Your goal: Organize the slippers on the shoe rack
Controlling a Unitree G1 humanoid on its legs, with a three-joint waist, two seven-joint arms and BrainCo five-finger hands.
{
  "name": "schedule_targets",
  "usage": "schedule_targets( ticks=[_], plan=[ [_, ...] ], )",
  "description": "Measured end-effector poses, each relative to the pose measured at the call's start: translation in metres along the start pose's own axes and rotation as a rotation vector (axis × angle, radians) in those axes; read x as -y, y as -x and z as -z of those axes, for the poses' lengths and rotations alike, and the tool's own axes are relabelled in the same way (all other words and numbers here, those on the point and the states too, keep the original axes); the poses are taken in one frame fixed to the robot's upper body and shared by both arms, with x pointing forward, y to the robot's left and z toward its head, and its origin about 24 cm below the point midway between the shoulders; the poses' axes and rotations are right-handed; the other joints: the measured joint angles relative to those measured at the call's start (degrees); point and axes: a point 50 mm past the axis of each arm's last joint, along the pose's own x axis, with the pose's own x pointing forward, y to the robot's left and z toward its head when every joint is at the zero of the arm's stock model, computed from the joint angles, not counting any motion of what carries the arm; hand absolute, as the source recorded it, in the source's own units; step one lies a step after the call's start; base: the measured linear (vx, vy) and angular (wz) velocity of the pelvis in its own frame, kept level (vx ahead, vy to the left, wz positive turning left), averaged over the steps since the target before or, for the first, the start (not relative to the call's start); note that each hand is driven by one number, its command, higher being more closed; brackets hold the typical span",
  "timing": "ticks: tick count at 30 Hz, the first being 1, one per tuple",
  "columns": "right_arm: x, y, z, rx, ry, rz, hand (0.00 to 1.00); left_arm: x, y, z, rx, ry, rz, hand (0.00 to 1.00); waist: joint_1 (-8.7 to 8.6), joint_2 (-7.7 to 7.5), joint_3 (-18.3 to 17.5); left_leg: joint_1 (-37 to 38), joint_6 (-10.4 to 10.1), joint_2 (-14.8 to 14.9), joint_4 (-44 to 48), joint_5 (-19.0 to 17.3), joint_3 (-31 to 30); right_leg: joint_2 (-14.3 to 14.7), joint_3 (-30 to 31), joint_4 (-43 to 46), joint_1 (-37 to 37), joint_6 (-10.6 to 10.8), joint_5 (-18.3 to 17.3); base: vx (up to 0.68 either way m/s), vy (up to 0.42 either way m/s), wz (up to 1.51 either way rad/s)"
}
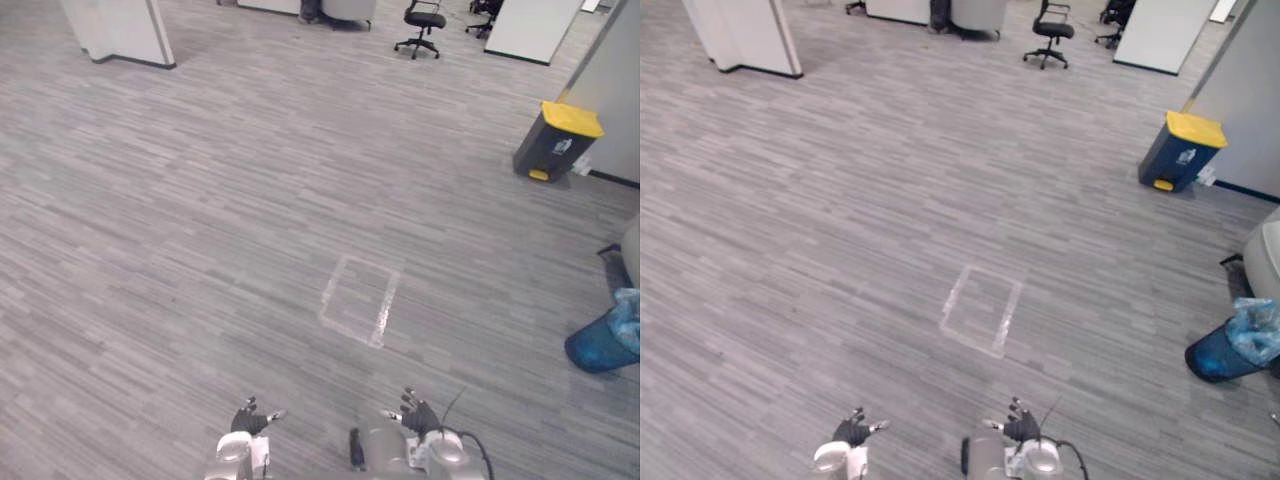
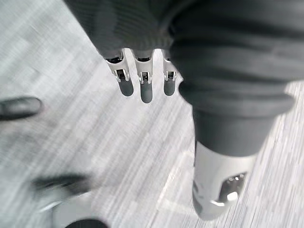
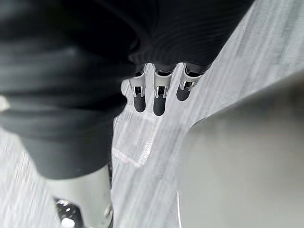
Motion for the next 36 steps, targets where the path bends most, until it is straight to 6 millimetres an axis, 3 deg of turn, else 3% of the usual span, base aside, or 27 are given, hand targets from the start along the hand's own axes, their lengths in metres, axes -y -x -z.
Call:
schedule_targets(
  ticks=[1,4,5,7,8,10,12,14,15,16,17,18,19,20,22,24,25,27,30,32,33,34,35,36],
  plan=[
    [0.003,-0.002,-0.004,0.012,0.003,0.009,0.00,0.006,0.000,0.001,-0.003,0.002,0.016,0.00,-0.38,1.80,-0.2,0.9,0.1,1.2,0.8,0.4,-1.9,0.5,-1.1,1.5,0.7,-1.7,-0.8,0.61,-0.122,0.30],
    [0.007,-0.002,-0.005,0.011,0.002,0.024,0.00,0.022,0.001,-0.002,0.004,-0.003,0.066,0.00,-0.60,2.89,-0.2,-0.6,-1.8,2.1,9.5,2.8,-5.0,-0.3,-2.2,6.2,2.5,-3.2,-6.9,0.60,-0.191,0.27],
    [0.009,-0.002,-0.003,-0.003,0.000,0.030,0.00,0.020,0.001,-0.001,0.004,-0.014,0.065,0.00,-0.93,3.41,-0.4,-3.6,-4.4,4.0,19.6,4.7,-7.4,0.2,-3.4,5.2,6.2,-3.8,-8.9,0.54,-0.198,0.35],
    [0.008,-0.001,0.001,-0.020,0.007,0.026,0.00,0.015,0.002,0.000,0.006,0.010,0.048,0.00,-0.99,3.53,-0.5,-11.7,-8.8,6.8,38.5,13.9,-10.6,1.5,-3.7,0.9,12.2,-4.2,-10.6,0.53,-0.179,0.08],
    [0.008,0.000,0.001,-0.023,0.019,0.023,0.00,0.012,0.002,0.000,0.010,0.032,0.034,0.00,-0.56,3.70,-0.5,-16.3,-8.2,8.8,48.1,13.7,-9.6,3.0,-2.6,-1.8,15.5,-4.8,-11.0,0.44,-0.109,-0.49],
    [0.005,0.000,0.005,-0.038,0.020,0.018,0.00,0.006,0.004,0.004,0.008,0.059,0.011,0.00,0.64,3.57,-0.6,-21.1,-5.1,10.3,53.8,9.4,-6.8,4.1,0.9,-6.2,21.5,-5.7,-11.6,0.43,-0.023,-0.83],
    [0.003,0.002,0.009,-0.055,0.018,0.017,0.00,0.004,0.005,0.003,0.023,0.069,0.000,0.00,2.07,3.04,-0.6,-24.3,-2.6,10.5,47.9,4.4,-1.8,3.7,5.5,-9.6,26.9,-5.3,-11.3,0.50,0.052,-1.21],
    [0.001,0.001,0.007,-0.050,0.014,0.014,0.00,0.005,0.005,0.002,0.029,0.069,0.001,0.00,2.23,3.14,-0.8,-26.7,-2.0,9.4,37.0,2.8,-0.8,2.5,9.1,-12.2,30.3,-4.8,-11.6,0.38,0.129,-1.18],
    [0.000,0.002,0.009,-0.055,0.011,0.013,0.00,0.005,0.005,0.001,0.036,0.069,0.002,0.00,2.32,2.70,-1.0,-28.2,-1.9,7.3,29.0,2.9,-3.4,1.0,11.7,-13.1,31.9,-3.7,-12.6,0.58,0.318,-1.37],
    [0.000,0.002,0.012,-0.065,0.010,0.014,0.00,0.007,0.005,0.000,0.041,0.064,0.007,0.00,2.61,2.53,-1.5,-29.8,-2.6,3.9,20.2,4.4,-10.0,-0.7,15.0,-13.8,32.9,-2.0,-14.8,0.58,0.360,-1.33],
    [0.000,0.003,0.012,-0.068,0.011,0.016,0.00,0.007,0.005,0.000,0.041,0.062,0.011,0.00,2.82,2.74,-1.7,-30.3,-2.8,3.2,17.0,5.1,-13.0,-1.0,16.7,-13.7,32.8,-1.4,-15.8,0.61,0.437,-1.45],
    [0.002,0.004,0.015,-0.081,0.013,0.018,0.00,0.010,0.005,0.000,0.040,0.053,0.021,0.00,3.34,2.50,-2.3,-30.4,-4.5,1.8,17.4,9.5,-15.1,-2.1,19.9,-12.6,32.8,-0.4,-17.8,0.55,0.411,-1.15],
    [0.000,0.005,0.021,-0.103,0.009,0.016,0.00,0.007,0.005,0.002,0.033,0.045,0.016,0.00,3.35,1.54,-3.7,-30.4,-3.4,0.7,19.1,7.8,-13.8,-3.4,22.5,-11.2,32.6,0.0,-18.3,0.58,0.401,-1.08],
    [-0.002,0.007,0.025,-0.116,0.002,0.010,0.00,0.004,0.005,0.004,0.020,0.037,0.007,0.00,2.78,0.39,-4.9,-29.8,-2.7,0.6,19.9,6.9,-11.1,-4.2,24.4,-8.3,31.0,0.0,-17.5,0.56,0.366,-0.98],
    [-0.009,0.010,0.032,-0.136,-0.013,-0.009,0.00,-0.003,0.005,0.008,0.005,0.025,-0.010,0.00,2.84,-1.40,-5.6,-25.8,-1.2,1.0,20.0,5.4,-5.9,-3.9,26.8,2.2,26.3,3.6,-12.8,0.51,0.320,-1.16],
    [-0.006,0.009,0.029,-0.122,-0.015,-0.001,0.00,-0.006,0.005,0.012,-0.011,0.018,-0.020,0.00,2.67,-0.80,-5.2,-17.5,-0.5,1.7,14.1,4.9,-3.2,-1.8,23.8,18.2,19.3,8.1,-7.5,0.43,0.253,-1.23],
    [-0.004,0.010,0.028,-0.112,-0.022,0.007,0.00,-0.005,0.006,0.015,-0.024,0.012,-0.019,0.00,2.50,-0.64,-5.1,-12.8,-0.5,1.7,10.6,4.9,-2.1,-1.3,19.3,24.1,16.2,6.7,-9.8,0.37,0.221,-1.04],
    [-0.004,0.009,0.027,-0.102,-0.021,0.008,0.00,-0.002,0.005,0.016,-0.030,-0.013,-0.007,0.00,2.11,-0.36,-5.0,-7.0,-0.3,1.7,5.9,4.9,0.2,-0.7,11.5,26.9,11.4,2.4,-13.9,0.37,0.196,-0.65],
    [0.003,0.007,0.022,-0.085,-0.039,0.034,0.00,0.000,0.003,0.009,-0.022,-0.018,0.001,0.00,1.17,0.06,-4.7,-3.4,0.5,1.7,3.2,4.4,3.1,0.4,0.3,21.0,3.4,0.5,-16.1,0.39,0.107,-0.37],
    [0.005,0.005,0.017,-0.069,-0.040,0.041,0.00,0.003,0.002,0.010,-0.031,-0.032,0.012,0.00,0.74,0.77,-4.2,-0.8,0.5,1.3,1.7,4.4,3.9,0.7,-7.5,10.6,1.4,-2.2,-12.8,0.39,0.012,-0.28],
    [0.004,0.005,0.017,-0.070,-0.041,0.040,0.00,0.003,0.002,0.011,-0.034,-0.033,0.016,0.00,0.72,0.17,-4.1,0.6,0.4,0.0,1.5,4.3,4.0,0.6,-8.7,3.3,1.6,-2.9,-8.0,0.47,-0.043,-0.19],
    [0.005,0.005,0.017,-0.069,-0.052,0.046,0.00,0.006,0.003,0.011,-0.038,-0.035,0.025,0.00,0.52,0.33,-3.6,1.7,0.0,-0.7,1.4,4.1,3.7,0.5,-8.7,2.9,2.2,-7.9,-4.2,0.47,-0.061,-0.20],
    [0.013,0.003,0.010,-0.048,-0.037,0.064,0.00,0.016,0.003,0.010,-0.036,-0.035,0.058,0.00,0.45,3.14,-2.8,2.7,-0.4,0.8,2.8,4.2,3.7,1.7,-9.4,2.7,4.1,-7.9,-5.2,0.55,-0.090,-0.16],
    [0.017,0.002,0.007,-0.040,-0.045,0.078,0.00,0.024,0.003,0.006,-0.026,-0.030,0.085,0.00,0.48,4.33,-2.1,2.4,-1.5,1.2,5.7,4.9,3.7,2.0,-9.2,2.8,4.9,-8.1,-6.6,0.43,-0.093,-0.17]
  ],
)
